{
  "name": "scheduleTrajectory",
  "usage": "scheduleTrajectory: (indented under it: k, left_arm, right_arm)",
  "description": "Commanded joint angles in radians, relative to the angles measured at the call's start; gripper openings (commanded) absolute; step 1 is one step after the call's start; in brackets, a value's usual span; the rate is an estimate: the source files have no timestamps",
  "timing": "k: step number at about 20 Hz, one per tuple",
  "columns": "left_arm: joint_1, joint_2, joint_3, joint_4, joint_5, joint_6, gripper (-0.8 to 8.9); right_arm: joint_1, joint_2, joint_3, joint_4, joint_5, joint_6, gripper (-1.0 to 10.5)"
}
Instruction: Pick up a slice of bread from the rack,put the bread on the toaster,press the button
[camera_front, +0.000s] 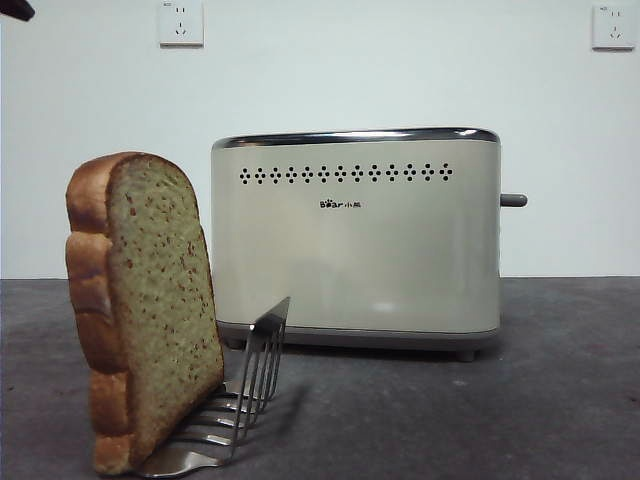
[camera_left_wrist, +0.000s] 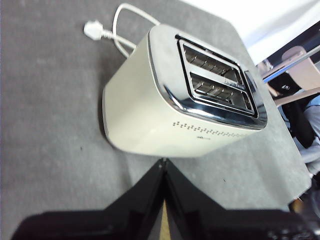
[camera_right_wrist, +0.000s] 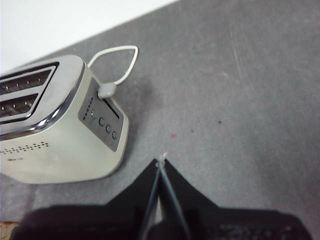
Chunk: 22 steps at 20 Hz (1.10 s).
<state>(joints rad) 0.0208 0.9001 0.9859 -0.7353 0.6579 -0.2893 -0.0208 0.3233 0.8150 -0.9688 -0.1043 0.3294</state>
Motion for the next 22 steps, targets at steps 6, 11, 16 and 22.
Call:
scheduleTrajectory:
  k: [6,11,16,22]
  left_arm:
    - [-0.023,0.130,0.177,-0.318,-0.065,0.118,0.09]
    - [-0.119,0.171,0.191,-0.447,-0.290,0.130,3.18]
    - [-0.257,0.200,0.191,-0.438,-0.325,0.108,3.33]
    - [-0.432,0.290,0.191,-0.403,-0.397,0.068,5.17]
  right_arm:
    - [0.000,0.134,0.119,-0.030,-0.030,0.008,0.0]
    - [0.000,0.227,0.185,-0.109,-0.107,0.008,0.0]
    - [0.000,0.272,0.196,-0.134,-0.116,0.007,0.0]
    - [0.000,0.277,0.196,-0.150,-0.116,0.007,0.0]
